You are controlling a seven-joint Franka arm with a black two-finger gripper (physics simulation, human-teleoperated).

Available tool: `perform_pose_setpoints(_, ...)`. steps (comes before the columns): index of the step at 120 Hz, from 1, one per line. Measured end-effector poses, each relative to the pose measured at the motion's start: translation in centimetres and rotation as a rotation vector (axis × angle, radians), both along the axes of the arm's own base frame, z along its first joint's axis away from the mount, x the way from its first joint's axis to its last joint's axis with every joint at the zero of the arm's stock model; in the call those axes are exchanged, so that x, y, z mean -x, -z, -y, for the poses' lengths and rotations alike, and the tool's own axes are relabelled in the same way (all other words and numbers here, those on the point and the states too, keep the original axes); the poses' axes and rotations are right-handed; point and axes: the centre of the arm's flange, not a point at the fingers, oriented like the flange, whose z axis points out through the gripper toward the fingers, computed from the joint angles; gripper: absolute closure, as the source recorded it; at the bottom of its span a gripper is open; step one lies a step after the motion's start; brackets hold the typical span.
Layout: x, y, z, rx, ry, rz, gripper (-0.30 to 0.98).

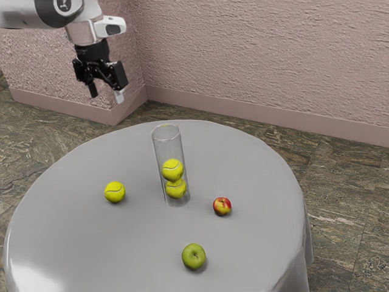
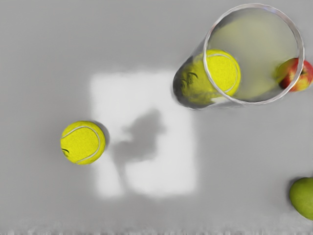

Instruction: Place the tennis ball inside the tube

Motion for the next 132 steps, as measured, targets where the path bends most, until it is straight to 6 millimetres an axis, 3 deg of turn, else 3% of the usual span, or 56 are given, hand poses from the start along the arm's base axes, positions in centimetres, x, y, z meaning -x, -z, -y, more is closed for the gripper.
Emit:
perform_pose_setpoints(10,0.7,-0.1,0.8,-0.003,0.011,-0.001,0.0)
perform_pose_setpoints(20,2.3,1.7,1.3,-0.008,0.015,-0.029,0.0)
perform_pose_setpoints(31,4.1,6.2,0.9,-0.009,0.002,-0.081,0.0)
perform_pose_setpoints(49,5.7,14.7,-5.0,-0.018,-0.108,-0.115,0.0)
perform_pose_setpoints(66,4.0,21.0,-7.7,-0.048,-0.111,-0.058,0.0)
perform_pose_setpoints(78,2.3,24.0,-8.7,-0.063,-0.093,0.004,0.0)
perform_pose_setpoints(97,0.6,27.3,-7.3,-0.072,-0.029,0.057,0.0)
perform_pose_setpoints(132,-0.4,32.9,-8.5,-0.077,-0.009,0.069,0.0)
